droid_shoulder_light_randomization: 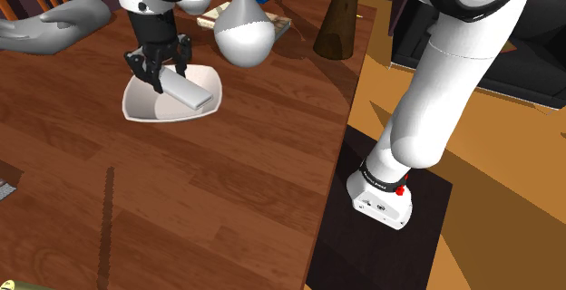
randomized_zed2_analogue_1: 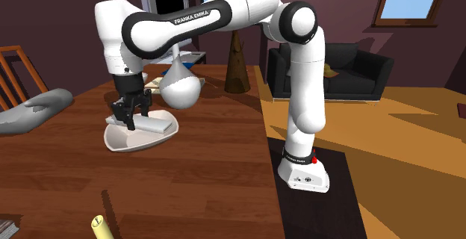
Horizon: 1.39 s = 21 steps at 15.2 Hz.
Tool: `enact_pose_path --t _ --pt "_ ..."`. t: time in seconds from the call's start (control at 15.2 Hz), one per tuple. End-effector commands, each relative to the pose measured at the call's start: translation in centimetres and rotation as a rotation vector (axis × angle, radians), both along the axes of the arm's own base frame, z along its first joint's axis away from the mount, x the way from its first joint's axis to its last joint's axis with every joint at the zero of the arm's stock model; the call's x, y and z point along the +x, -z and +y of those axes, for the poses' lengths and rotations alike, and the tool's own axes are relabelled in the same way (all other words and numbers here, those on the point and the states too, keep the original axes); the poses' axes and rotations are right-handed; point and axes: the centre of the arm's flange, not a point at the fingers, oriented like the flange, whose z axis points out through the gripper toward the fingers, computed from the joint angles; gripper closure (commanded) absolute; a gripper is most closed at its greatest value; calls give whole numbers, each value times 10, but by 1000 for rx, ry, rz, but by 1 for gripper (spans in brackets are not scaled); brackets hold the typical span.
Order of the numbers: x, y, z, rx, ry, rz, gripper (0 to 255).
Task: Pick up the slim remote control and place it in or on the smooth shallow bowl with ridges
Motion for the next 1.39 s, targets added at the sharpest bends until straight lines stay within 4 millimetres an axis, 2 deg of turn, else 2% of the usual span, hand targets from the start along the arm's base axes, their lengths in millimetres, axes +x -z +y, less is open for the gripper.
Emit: enact_pose_path --t 0.0,0.13,0.2,0.53,0.79,1.32 --pt "-2 4 1 -6 -3 11 255" --pt "-2 4 1 -6 -3 11 255" --pt "-2 4 1 -6 -3 11 0" --pt "-2 4 1 -6 -3 11 0" --pt "-2 -46 0 -6 -3 11 0" --pt "-2 -46 0 -6 -3 11 0"
